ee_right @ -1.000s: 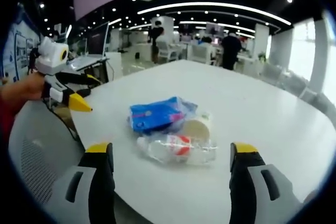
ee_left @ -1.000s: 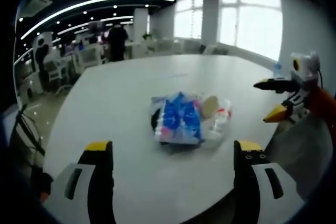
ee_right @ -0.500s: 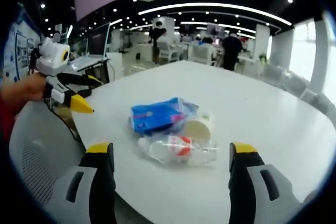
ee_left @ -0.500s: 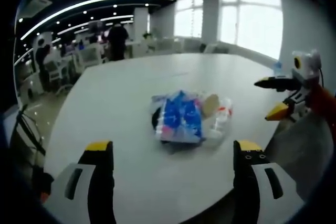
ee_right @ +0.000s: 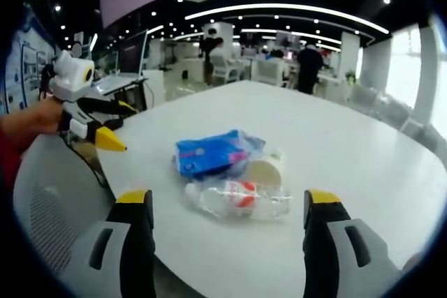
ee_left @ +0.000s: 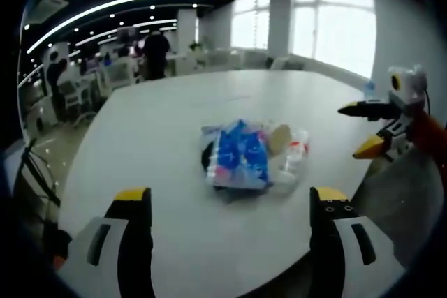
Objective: Arrange the tabletop items into an orderly group along one side of the table until the central work area is clear of visible clutter.
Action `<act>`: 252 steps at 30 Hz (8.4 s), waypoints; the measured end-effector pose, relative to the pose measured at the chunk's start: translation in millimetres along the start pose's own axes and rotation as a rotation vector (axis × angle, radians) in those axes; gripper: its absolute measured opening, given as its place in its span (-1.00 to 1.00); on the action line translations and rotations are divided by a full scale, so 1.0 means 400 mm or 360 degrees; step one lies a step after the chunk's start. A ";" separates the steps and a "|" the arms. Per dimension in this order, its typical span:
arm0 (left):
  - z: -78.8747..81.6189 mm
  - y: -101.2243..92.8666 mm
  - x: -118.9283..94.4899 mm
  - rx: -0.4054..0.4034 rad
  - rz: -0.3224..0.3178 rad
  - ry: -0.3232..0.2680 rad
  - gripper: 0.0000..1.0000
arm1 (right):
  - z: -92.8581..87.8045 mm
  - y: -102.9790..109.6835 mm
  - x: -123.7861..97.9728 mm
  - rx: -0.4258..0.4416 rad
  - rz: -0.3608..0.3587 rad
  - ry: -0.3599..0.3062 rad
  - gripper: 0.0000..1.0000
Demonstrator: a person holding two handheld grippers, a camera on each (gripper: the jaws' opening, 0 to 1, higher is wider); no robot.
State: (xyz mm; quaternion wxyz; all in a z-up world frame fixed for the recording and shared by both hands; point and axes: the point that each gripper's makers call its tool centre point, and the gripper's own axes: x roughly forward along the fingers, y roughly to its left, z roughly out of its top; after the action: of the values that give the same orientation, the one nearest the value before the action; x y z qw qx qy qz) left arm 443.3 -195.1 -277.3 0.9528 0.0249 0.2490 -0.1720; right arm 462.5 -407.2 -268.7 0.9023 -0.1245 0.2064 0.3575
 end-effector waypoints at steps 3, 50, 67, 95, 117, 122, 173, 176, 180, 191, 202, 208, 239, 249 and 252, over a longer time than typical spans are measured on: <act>0.001 0.000 0.000 0.0000 -0.0001 -0.0001 0.81 | -0.001 0.001 0.000 -0.0001 0.0002 0.0003 0.74; -0.006 0.004 0.002 -0.0005 0.0003 0.0026 0.80 | 0.049 -0.084 0.109 -0.0207 0.0103 0.0107 0.60; -0.010 0.004 0.003 -0.0009 0.0001 0.0037 0.78 | 0.113 -0.088 0.232 -0.0211 0.0228 0.0117 0.48; -0.022 -0.003 0.008 -0.0019 -0.0029 0.0073 0.75 | 0.100 -0.061 0.420 -0.0155 0.0389 0.0202 -0.04; -0.025 -0.007 0.011 -0.0027 -0.0045 0.0086 0.69 | 0.064 -0.038 0.482 -0.0218 0.0480 0.0271 -0.37; -0.026 -0.009 0.011 -0.0025 -0.0051 0.0091 0.68 | 0.060 -0.037 0.484 -0.0217 0.0486 0.0280 -0.43; -0.040 -0.007 0.016 -0.0061 -0.0045 0.0134 0.61 | 0.013 -0.032 0.459 0.0231 0.0564 0.0311 -0.98; -0.039 -0.008 0.016 -0.0058 -0.0045 0.0134 0.61 | 0.012 -0.035 0.457 0.0259 0.0567 0.0309 -0.98; -0.039 -0.007 0.016 -0.0064 -0.0045 0.0132 0.60 | 0.013 -0.039 0.455 0.0333 0.0575 0.0301 -0.98; -0.041 -0.007 0.016 -0.0059 -0.0048 0.0133 0.60 | 0.028 -0.038 0.450 0.0385 0.0581 0.0275 -0.98; -0.023 0.003 0.037 -0.0022 -0.0041 0.0145 0.56 | 0.027 -0.049 0.449 0.0406 0.0569 0.0274 -0.98; 0.011 0.007 0.079 0.0043 -0.0065 0.0152 0.50 | 0.030 -0.048 0.448 0.0408 0.0571 0.0266 -0.98; -0.006 -0.005 0.284 0.0180 -0.0255 0.0324 -0.19 | 0.024 -0.048 0.446 0.0440 0.0574 0.0273 -0.98; -0.008 -0.016 0.290 0.0269 -0.0298 0.0309 -0.78 | 0.019 -0.049 0.446 0.0445 0.0571 0.0278 -0.98; -0.011 -0.018 0.290 0.0287 -0.0310 0.0320 -0.89 | 0.018 -0.049 0.446 0.0447 0.0573 0.0279 -0.98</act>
State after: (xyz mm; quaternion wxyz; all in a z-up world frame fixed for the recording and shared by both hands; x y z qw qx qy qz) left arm 533.8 -237.8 -336.9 0.8958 0.1031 0.3280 -0.2817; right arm 595.6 -312.4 -343.0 0.8112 0.0105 0.3504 0.4681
